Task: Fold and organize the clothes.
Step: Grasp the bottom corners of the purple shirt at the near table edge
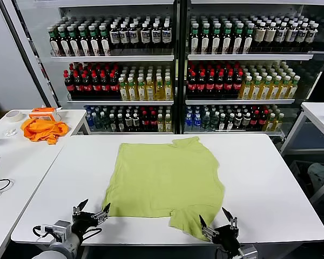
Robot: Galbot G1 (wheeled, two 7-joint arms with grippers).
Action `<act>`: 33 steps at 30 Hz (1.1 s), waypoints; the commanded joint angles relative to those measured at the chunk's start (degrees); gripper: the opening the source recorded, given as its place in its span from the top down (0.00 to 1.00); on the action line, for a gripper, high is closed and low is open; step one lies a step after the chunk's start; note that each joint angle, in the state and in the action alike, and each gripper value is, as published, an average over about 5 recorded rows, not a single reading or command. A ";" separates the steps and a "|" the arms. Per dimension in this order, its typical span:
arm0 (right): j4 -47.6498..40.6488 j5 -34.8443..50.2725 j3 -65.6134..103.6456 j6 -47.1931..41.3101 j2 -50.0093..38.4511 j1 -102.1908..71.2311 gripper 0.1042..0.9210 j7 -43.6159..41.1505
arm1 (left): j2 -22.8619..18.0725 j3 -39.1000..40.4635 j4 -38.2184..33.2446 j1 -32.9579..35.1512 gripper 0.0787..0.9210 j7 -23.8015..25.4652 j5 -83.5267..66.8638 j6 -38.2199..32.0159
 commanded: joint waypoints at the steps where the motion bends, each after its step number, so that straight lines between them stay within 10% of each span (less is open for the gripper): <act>1: -0.21 1.02 -1.91 -0.72 0.04 -0.91 0.12 2.78 | 0.07 -0.34 -0.58 1.44 0.12 -0.80 -0.87 2.48; 11: -1.53 3.06 -3.51 -1.07 0.36 0.39 0.28 3.41 | -0.43 0.59 -0.53 1.13 0.18 -1.28 -0.90 3.00; 33: -0.82 6.92 -1.33 -1.30 -0.05 2.10 1.00 1.45 | -0.58 2.87 1.15 0.23 0.93 -0.29 0.46 1.32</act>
